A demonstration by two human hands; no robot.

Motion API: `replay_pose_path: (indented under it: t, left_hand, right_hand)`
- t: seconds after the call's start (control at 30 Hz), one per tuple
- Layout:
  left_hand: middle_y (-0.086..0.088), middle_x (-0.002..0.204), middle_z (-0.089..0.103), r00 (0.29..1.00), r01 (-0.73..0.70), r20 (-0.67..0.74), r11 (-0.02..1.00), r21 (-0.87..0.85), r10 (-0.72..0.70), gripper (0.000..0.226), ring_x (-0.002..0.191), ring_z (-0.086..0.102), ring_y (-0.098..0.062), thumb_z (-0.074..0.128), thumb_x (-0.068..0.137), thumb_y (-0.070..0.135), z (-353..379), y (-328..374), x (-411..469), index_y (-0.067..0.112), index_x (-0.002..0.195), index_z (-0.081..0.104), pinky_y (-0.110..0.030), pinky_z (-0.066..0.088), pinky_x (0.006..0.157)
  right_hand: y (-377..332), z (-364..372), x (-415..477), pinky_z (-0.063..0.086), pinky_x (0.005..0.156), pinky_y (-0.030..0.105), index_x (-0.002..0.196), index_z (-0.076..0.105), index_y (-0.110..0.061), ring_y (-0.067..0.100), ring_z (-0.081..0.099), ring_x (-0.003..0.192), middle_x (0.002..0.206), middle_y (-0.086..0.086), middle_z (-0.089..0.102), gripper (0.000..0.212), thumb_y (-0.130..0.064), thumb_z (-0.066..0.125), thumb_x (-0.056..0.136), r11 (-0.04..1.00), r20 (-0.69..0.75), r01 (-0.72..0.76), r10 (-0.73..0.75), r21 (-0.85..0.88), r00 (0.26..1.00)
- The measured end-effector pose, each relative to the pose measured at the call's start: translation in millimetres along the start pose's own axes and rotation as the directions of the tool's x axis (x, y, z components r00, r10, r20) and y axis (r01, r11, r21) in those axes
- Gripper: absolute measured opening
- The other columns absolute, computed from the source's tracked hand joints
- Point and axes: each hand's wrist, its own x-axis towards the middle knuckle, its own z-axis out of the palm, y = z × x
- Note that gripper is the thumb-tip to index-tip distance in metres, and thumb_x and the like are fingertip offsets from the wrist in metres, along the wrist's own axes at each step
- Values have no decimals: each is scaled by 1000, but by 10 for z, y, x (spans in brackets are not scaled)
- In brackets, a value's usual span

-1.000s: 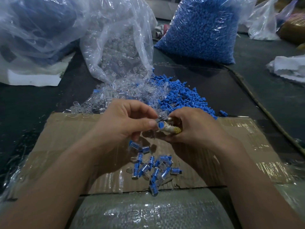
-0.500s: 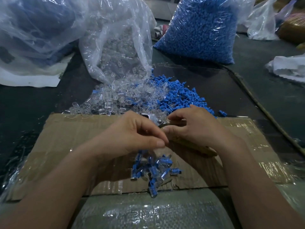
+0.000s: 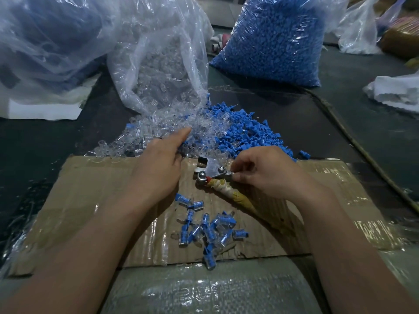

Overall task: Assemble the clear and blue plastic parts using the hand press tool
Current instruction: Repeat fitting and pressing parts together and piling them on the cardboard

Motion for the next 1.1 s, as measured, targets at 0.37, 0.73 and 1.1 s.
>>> replay_pose_path:
  t: [0.37,0.73,1.1]
  left_hand:
    - [7,99,37,997,-27,-67,989,145,37,32,94,33,-5,49,94,15,33,-9,25,18,124,57,-19,25,80]
    - [7,91,48,993,-67,-98,995,70,73,7,85,45,-8,63,85,21,8,19,-6,20,92,61,-23,33,76]
    - [-1,73,65,971,78,-146,832,-549,-188,11,74,65,-23,75,72,18,-29,87,-56,22,72,65,-46,57,70]
  right_hand:
    - [44,-59,-17,37,60,16,71,52,-38,-3,50,73,76,-19,55,20,-30,67,81,1000,2,-9,9,-12,1000]
    - [52,-78,-28,44,65,22,73,58,-34,0,53,74,76,-18,58,11,-36,65,82,999,-47,-30,31,19,998]
    - [188,-17,116,39,72,23,99,68,-21,6,51,78,84,-12,56,15,-27,61,87,984,-370,-166,179,69,911]
